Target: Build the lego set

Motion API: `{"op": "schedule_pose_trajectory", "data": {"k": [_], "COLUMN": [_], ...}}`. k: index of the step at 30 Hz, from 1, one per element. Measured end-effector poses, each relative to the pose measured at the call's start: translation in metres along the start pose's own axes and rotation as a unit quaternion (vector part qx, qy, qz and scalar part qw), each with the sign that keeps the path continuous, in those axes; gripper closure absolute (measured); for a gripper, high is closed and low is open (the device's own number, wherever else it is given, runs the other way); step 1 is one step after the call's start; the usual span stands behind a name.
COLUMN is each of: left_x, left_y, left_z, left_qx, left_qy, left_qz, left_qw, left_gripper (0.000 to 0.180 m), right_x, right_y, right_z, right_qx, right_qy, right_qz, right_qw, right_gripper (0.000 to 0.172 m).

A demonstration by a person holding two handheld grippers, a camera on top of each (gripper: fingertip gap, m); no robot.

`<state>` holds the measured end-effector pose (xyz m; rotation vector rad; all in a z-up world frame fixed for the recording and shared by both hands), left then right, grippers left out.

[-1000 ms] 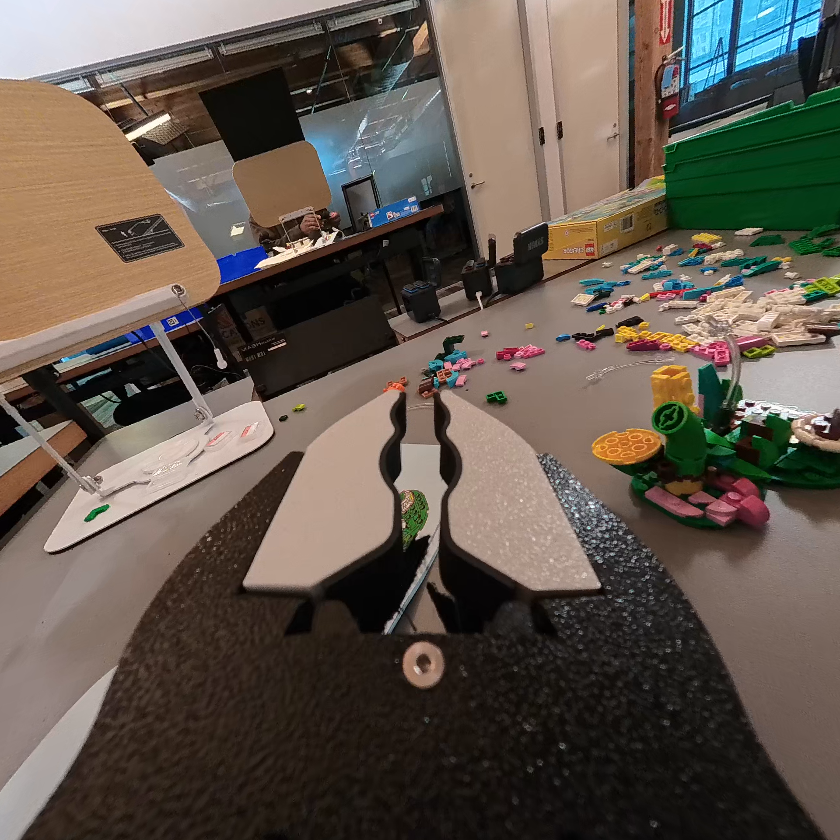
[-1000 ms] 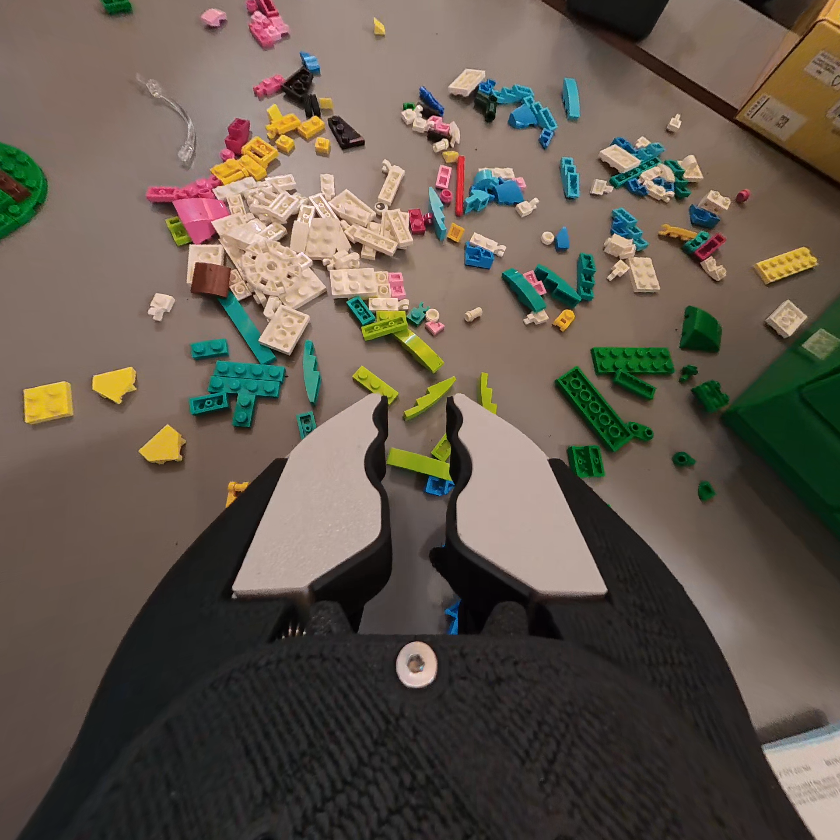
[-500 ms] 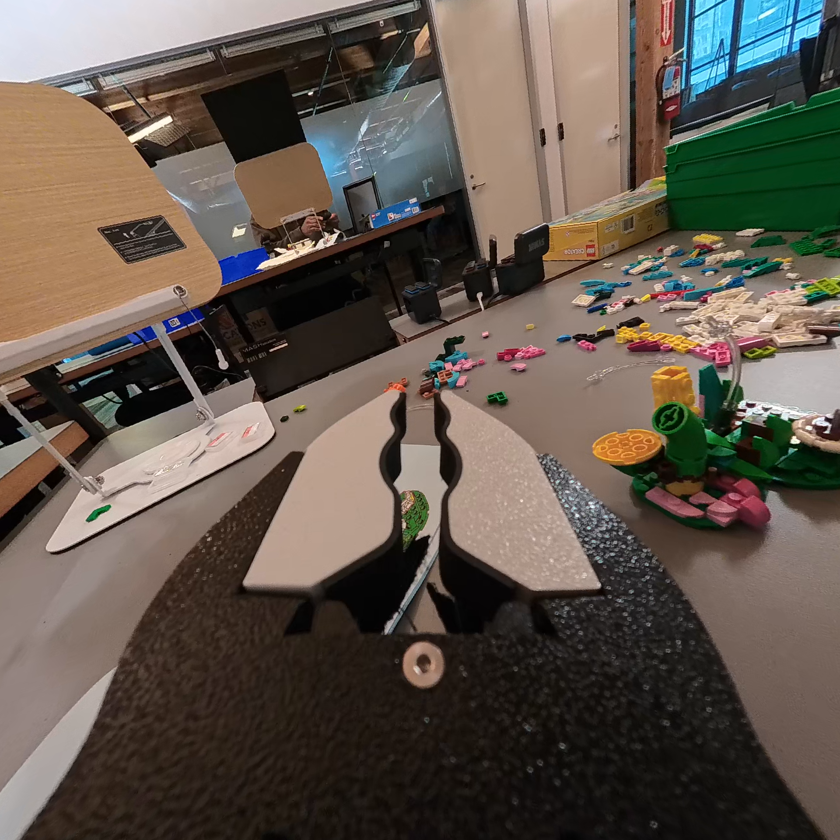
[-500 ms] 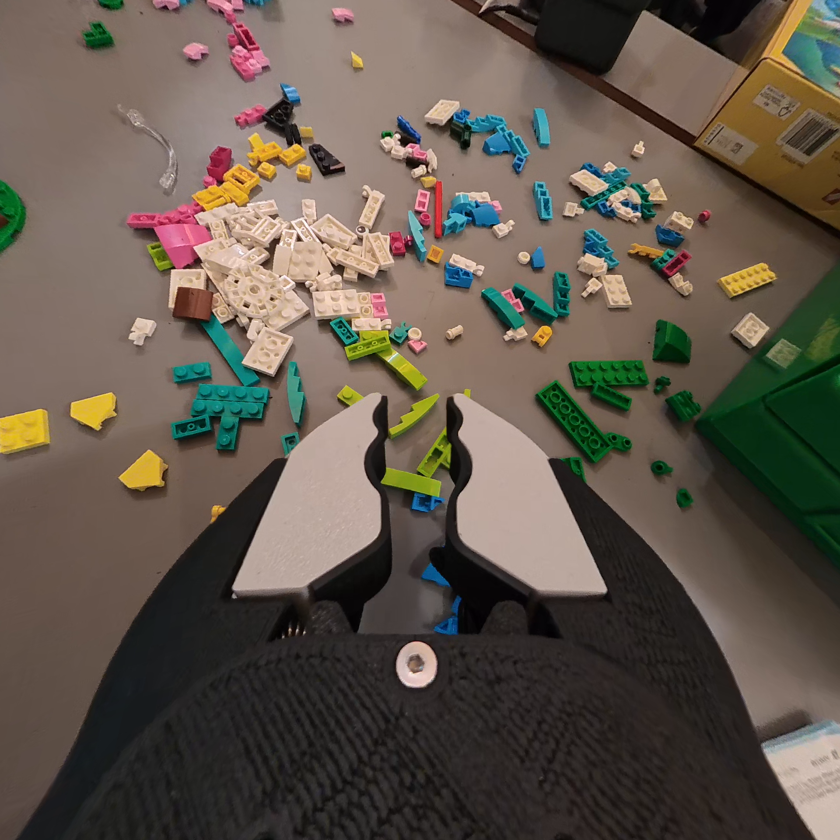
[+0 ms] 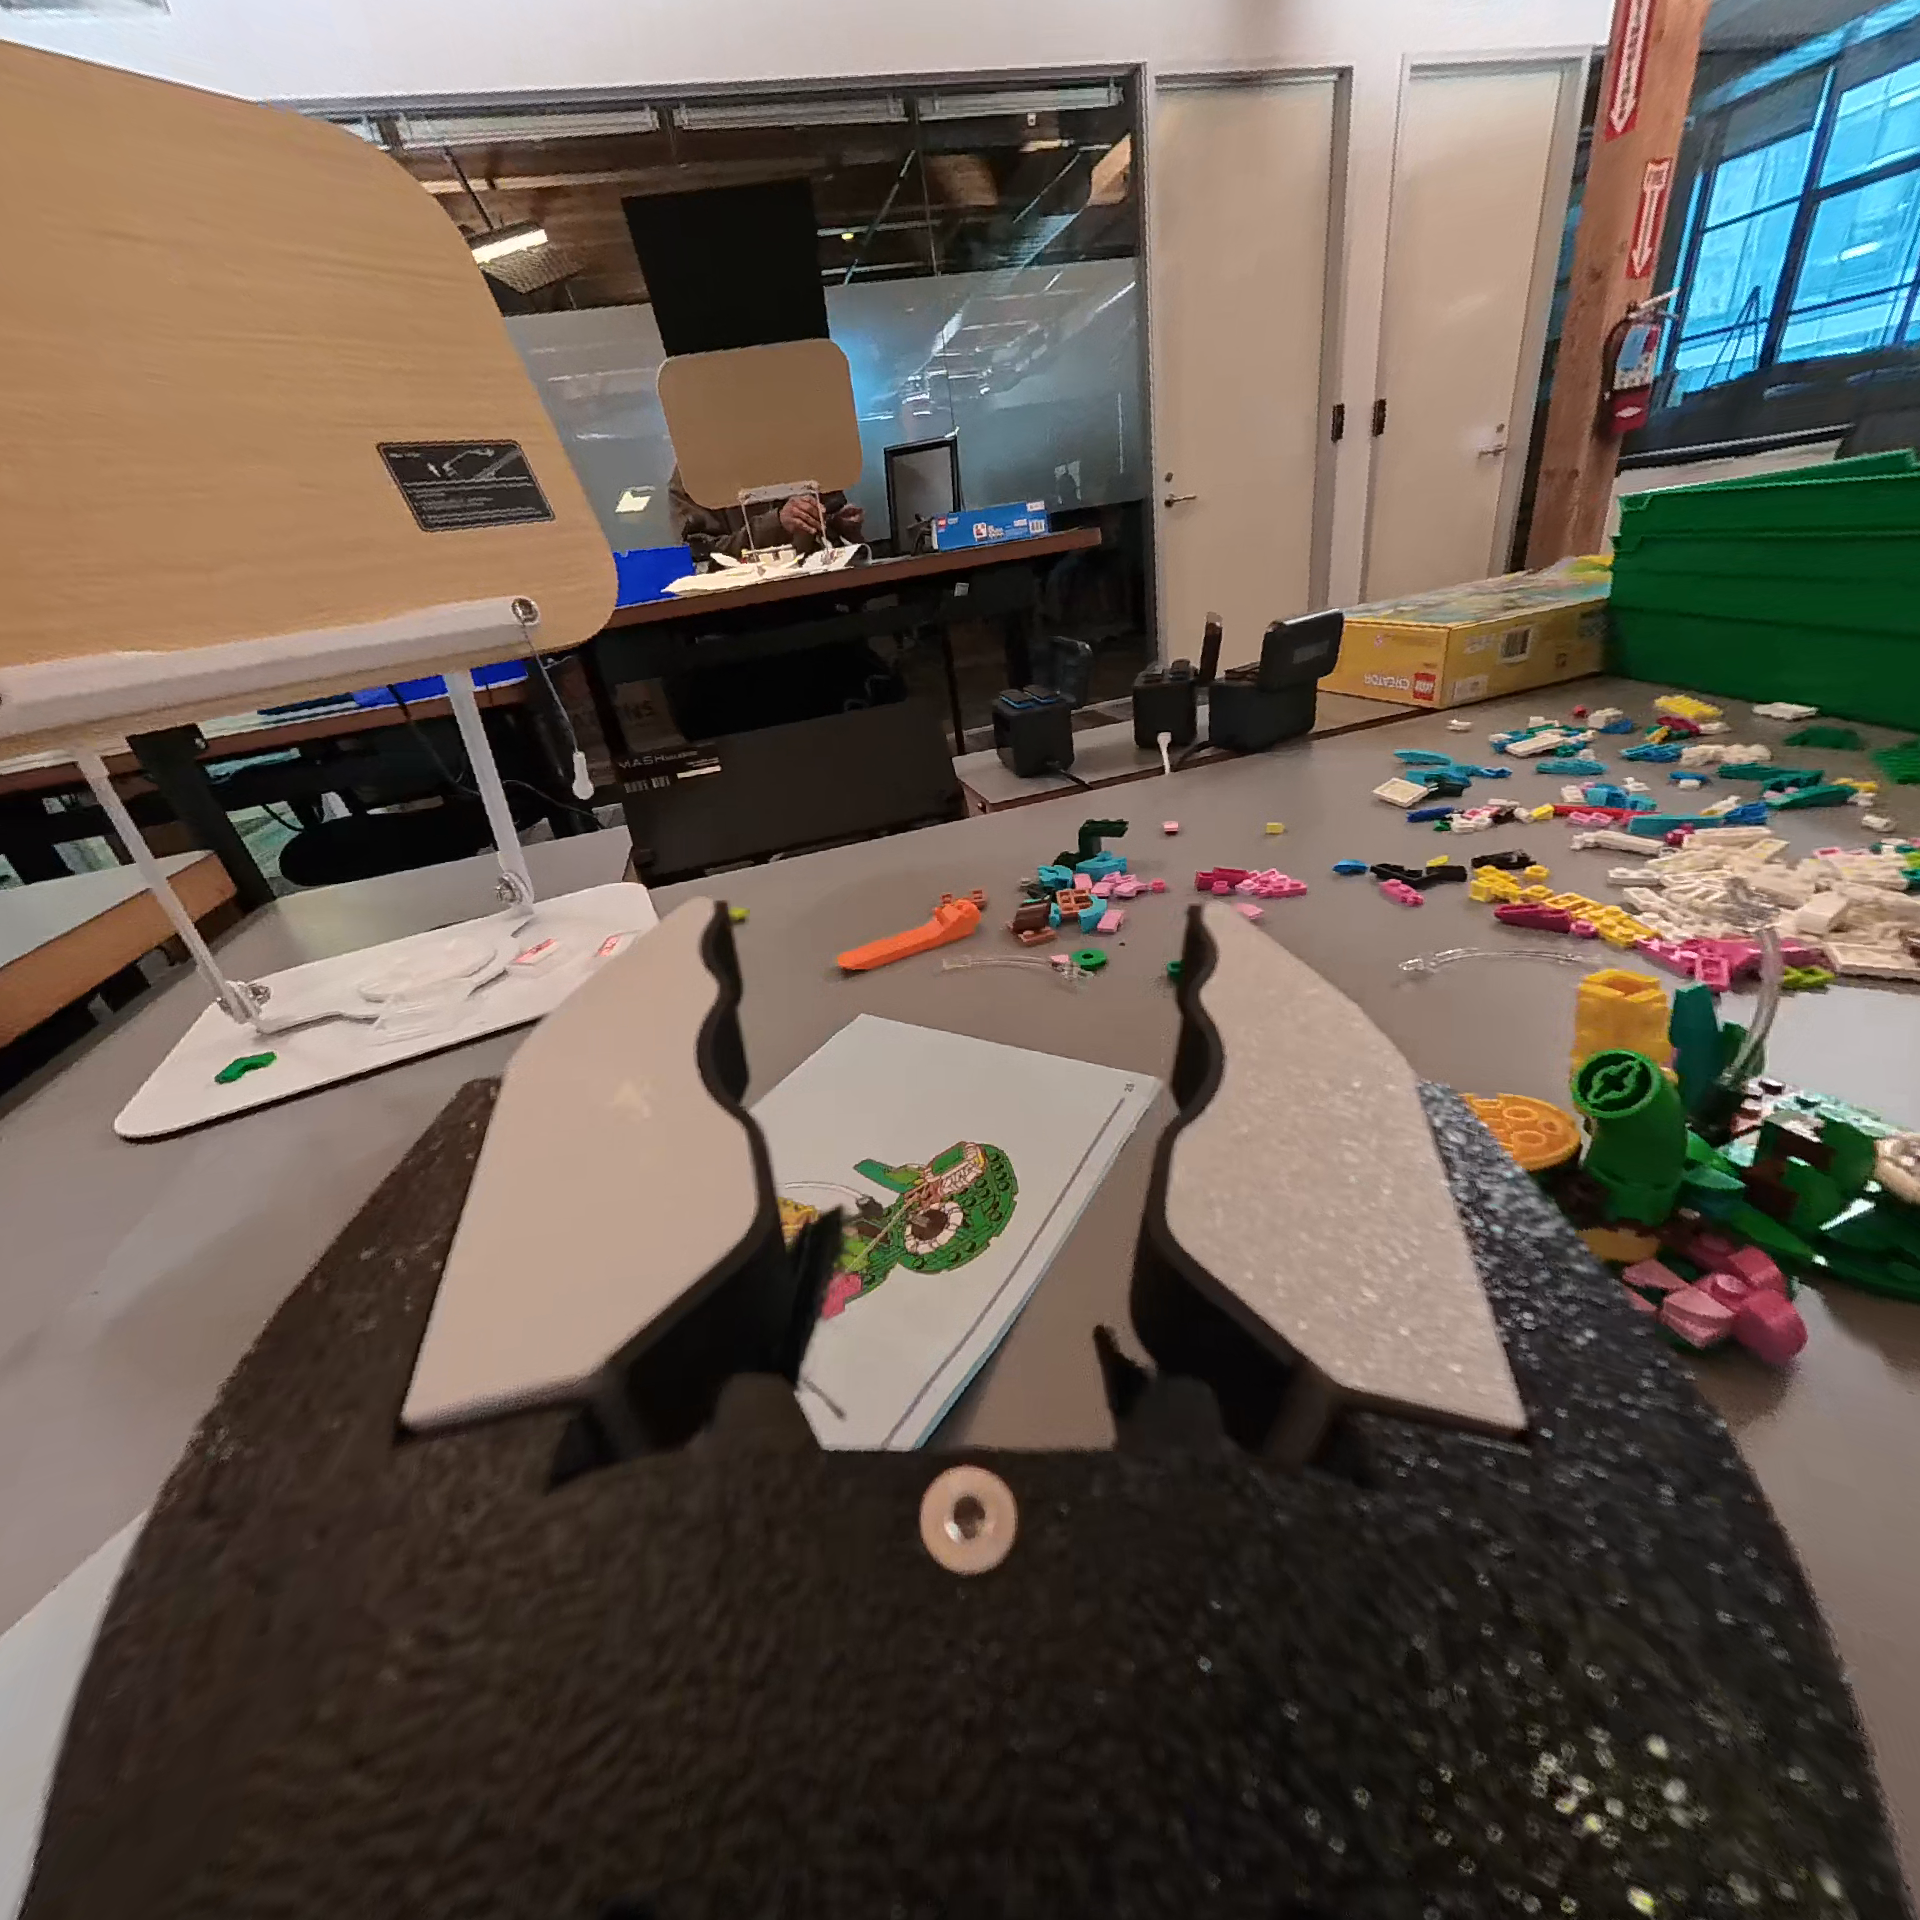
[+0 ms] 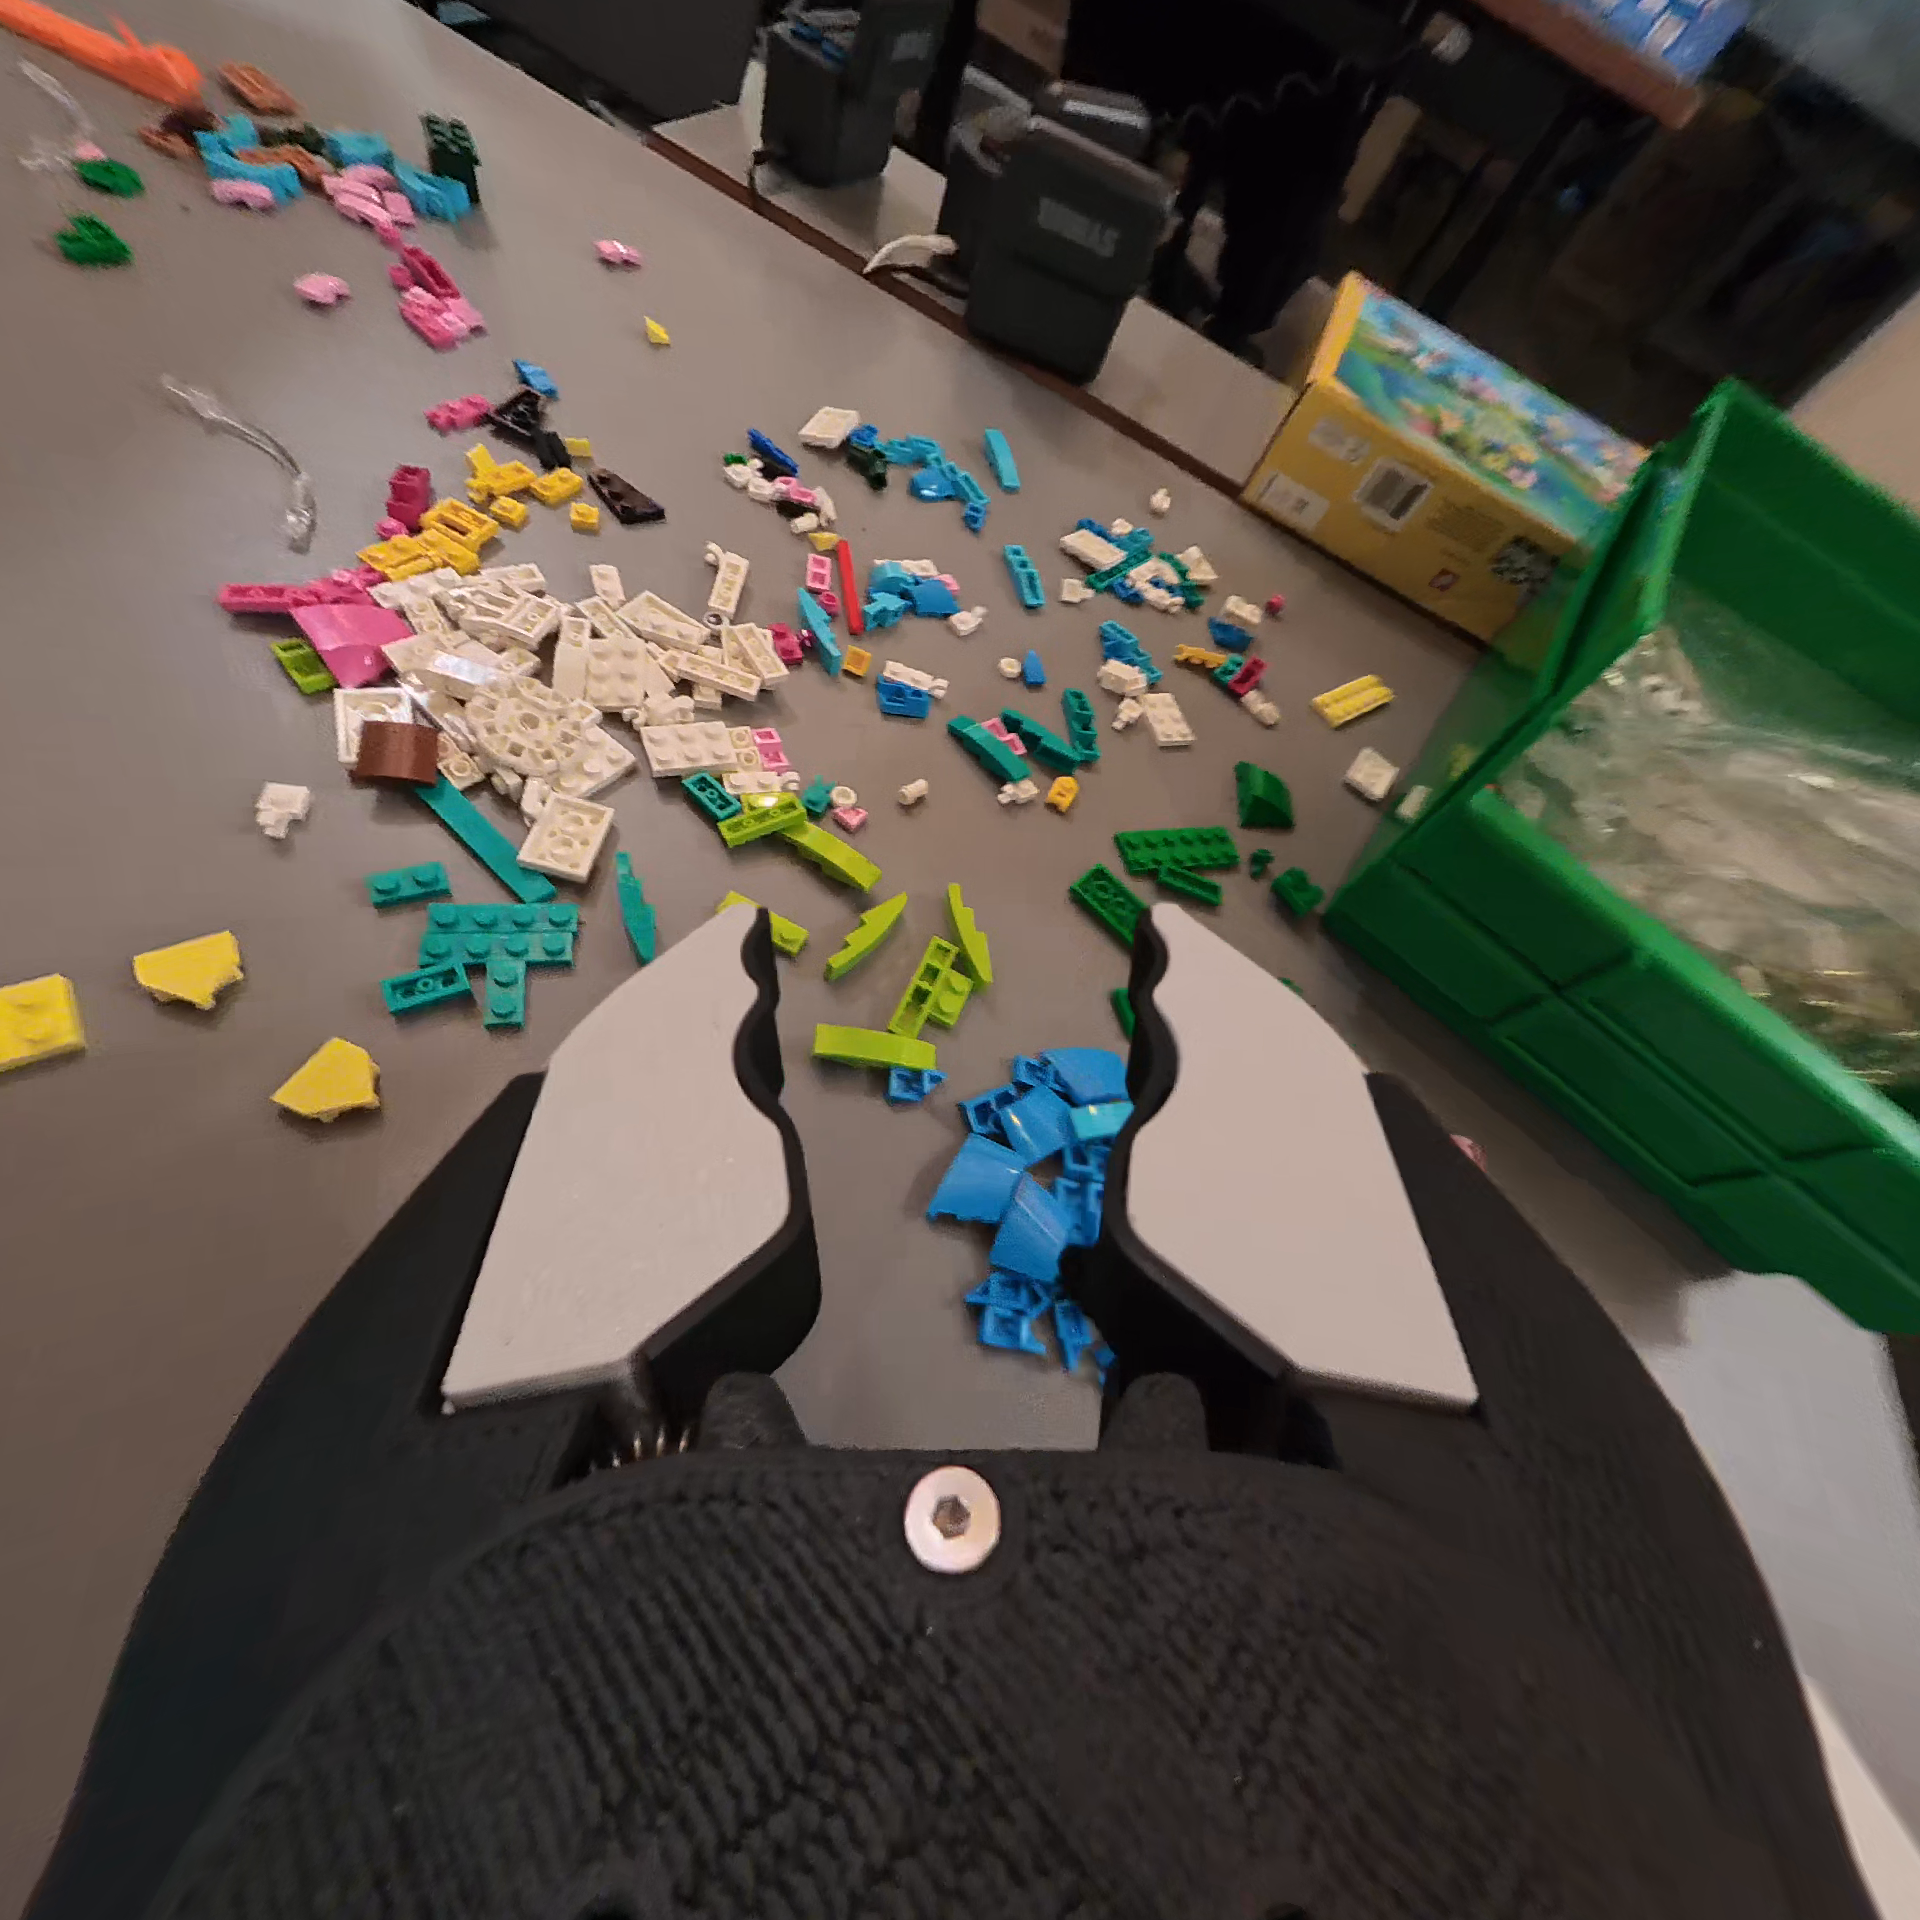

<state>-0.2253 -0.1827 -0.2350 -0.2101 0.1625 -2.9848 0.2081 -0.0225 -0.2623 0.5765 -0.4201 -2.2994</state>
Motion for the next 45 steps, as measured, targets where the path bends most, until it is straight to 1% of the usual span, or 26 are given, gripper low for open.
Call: {"op": "schedule_pose_trajectory", "data": {"k": [2,5,6,7,8,9,11,13,15,18,20,22,24,27,30,40,42,44,45], "left_x": [-0.001,-0.009,-0.017,-0.025,-0.031,-0.036,-0.045,-0.055,-0.069,-0.091,-0.106,-0.114,-0.118,-0.120,-0.124,-0.117,-0.108,-0.096,-0.096], "left_y": [0.000,0.002,0.004,0.005,0.005,0.003,-0.005,-0.017,-0.029,-0.045,-0.054,-0.062,-0.069,-0.074,-0.076,-0.088,-0.089,-0.091,-0.092], "left_z": [0.001,0.007,0.011,0.020,0.031,0.042,0.060,0.072,0.077,0.076,0.071,0.062,0.053,0.047,0.049,0.041,0.041,0.040,0.039], "left_qx": [-0.001,0.010,0.019,0.020,0.016,0.014,0.031,0.063,0.096,0.122,0.136,0.156,0.175,0.190,0.181,0.182,0.192,0.196,0.191], "left_qy": [-0.002,-0.011,-0.006,0.006,0.014,0.011,-0.014,-0.043,-0.081,-0.145,-0.189,-0.244,-0.290,-0.345,-0.374,-0.416,-0.436,-0.471,-0.478], "left_qz": [0.000,-0.016,-0.039,-0.062,-0.075,-0.083,-0.078,-0.063,-0.052,-0.037,-0.031,-0.015,0.003,0.029,0.037,0.059,0.084,0.110,0.106], "left_qw": [1.000,1.000,0.999,0.998,0.997,0.996,0.996,0.995,0.991,0.981,0.972,0.957,0.941,0.919,0.909,0.889,0.875,0.853,0.851], "left_gripper": [0.091,0.079,0.082,0.082,0.080,0.076,0.062,0.047,0.034,0.033,0.033,0.033,0.033,0.033,0.033,0.033,0.033,0.033,0.033], "right_x": [0.002,0.012,0.015,0.015,0.018,0.025,0.044,0.069,0.099,0.141,0.162,0.183,0.198,0.215,0.222,0.226,0.226,0.225,0.226], "right_y": [0.012,0.032,0.040,0.050,0.060,0.069,0.086,0.099,0.106,0.109,0.110,0.110,0.107,0.094,0.078,0.051,0.047,0.042,0.040], "right_z": [0.003,0.013,0.021,0.031,0.044,0.058,0.087,0.115,0.142,0.179,0.198,0.214,0.225,0.230,0.225,0.215,0.213,0.209,0.208], "right_qx": [-0.006,-0.026,-0.041,-0.064,-0.091,-0.118,-0.171,-0.216,-0.257,-0.303,-0.311,-0.313,-0.302,-0.265,-0.225,-0.173,-0.163,-0.148,-0.142], "right_qy": [0.023,0.026,0.020,0.011,0.004,0.003,0.005,0.010,-0.003,-0.011,0.006,0.019,0.045,0.094,0.121,0.121,0.122,0.133,0.135], "right_qz": [-0.023,-0.038,-0.049,-0.075,-0.097,-0.104,-0.111,-0.098,-0.064,-0.012,0.002,0.029,0.031,0.020,0.010,0.044,0.044,0.034,0.035], "right_qw": [0.999,0.999,0.998,0.995,0.991,0.988,0.979,0.971,0.964,0.953,0.950,0.949,0.952,0.960,0.967,0.977,0.978,0.979,0.980], "right_gripper": [0.106,0.105,0.099,0.084,0.079,0.075,0.072,0.073,0.072,0.066,0.060,0.055,0.049,0.043,0.042,0.043,0.046,0.049,0.050]}}
Point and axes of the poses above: each gripper's, where its closed fingertips meet, y back along the fingers, z out of its top, x = y × z across the jaws, the point moved 1 cm from there along y, back along the fingers, and after that the axes turned 5 degrees about z, right-handed, at the moved point
